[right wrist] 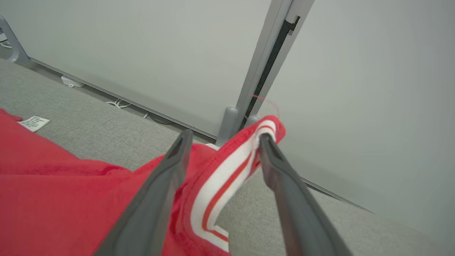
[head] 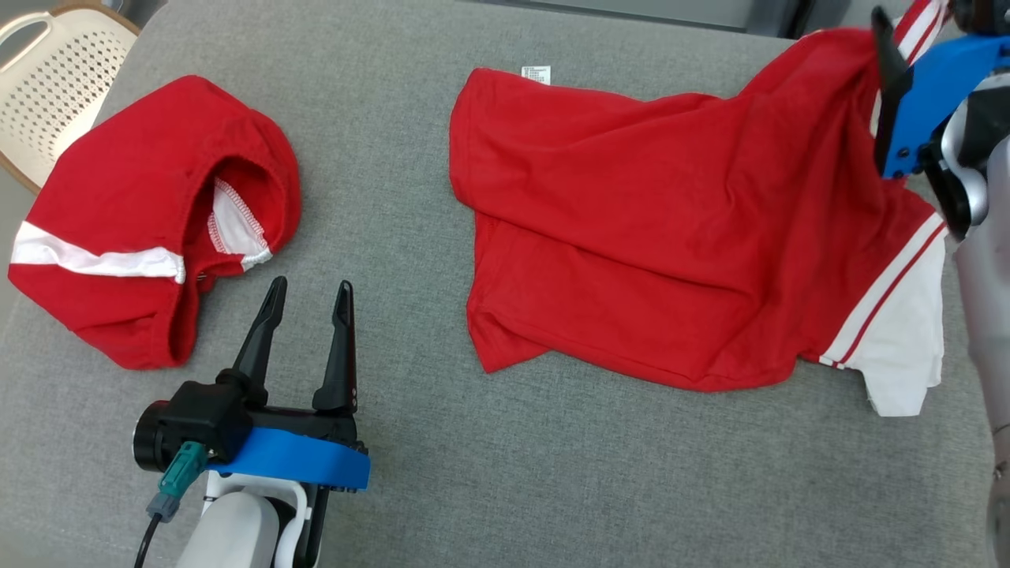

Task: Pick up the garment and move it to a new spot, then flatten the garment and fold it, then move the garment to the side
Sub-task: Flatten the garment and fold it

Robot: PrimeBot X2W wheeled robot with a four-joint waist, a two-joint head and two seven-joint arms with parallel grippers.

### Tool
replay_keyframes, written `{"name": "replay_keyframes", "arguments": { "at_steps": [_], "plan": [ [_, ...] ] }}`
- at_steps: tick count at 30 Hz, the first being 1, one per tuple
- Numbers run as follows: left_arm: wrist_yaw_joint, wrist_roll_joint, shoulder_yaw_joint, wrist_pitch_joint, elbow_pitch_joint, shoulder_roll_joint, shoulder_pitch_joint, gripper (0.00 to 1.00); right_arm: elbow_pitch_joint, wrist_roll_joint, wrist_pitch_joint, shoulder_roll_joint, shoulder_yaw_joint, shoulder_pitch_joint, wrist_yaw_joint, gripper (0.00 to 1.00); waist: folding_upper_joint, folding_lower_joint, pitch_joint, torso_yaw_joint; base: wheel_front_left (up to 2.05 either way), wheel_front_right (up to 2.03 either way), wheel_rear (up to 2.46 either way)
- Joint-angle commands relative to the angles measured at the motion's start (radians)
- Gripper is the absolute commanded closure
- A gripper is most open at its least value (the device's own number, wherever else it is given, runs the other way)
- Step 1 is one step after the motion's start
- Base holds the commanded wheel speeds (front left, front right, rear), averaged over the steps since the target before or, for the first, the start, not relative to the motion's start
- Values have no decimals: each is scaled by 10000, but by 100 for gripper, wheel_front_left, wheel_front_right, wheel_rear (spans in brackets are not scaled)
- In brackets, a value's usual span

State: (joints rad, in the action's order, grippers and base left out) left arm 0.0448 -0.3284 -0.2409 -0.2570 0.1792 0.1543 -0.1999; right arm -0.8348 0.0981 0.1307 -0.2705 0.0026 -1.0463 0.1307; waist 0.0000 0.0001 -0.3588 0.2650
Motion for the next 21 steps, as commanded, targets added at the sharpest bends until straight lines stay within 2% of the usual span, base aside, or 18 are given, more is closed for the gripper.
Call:
{"name": "replay_keyframes", "arguments": {
  "at_steps": [1,6,11,16,21],
  "plan": [
    [-38,34,65,-48,59,40,-91,0,-327,-192,62,91,-3,116,2,0,0,-1,141,-109,0,0,0],
    [-90,-6,201,-65,118,179,169,0,-766,-841,262,365,4,836,2,0,0,-1,610,-496,0,0,0],
    [-172,-17,244,-68,100,262,408,0,-350,-1616,427,570,-127,2069,2,0,0,-1,1045,-942,0,0,0],
    [-275,-70,286,14,61,360,679,0,1044,-1970,384,634,-216,3679,2,0,0,-1,1403,-1322,0,0,0],
    [-353,-145,307,87,-17,464,960,0,2930,-1790,793,924,-675,5640,2,0,0,-1,1732,-1533,0,0,0]
  ]
}}
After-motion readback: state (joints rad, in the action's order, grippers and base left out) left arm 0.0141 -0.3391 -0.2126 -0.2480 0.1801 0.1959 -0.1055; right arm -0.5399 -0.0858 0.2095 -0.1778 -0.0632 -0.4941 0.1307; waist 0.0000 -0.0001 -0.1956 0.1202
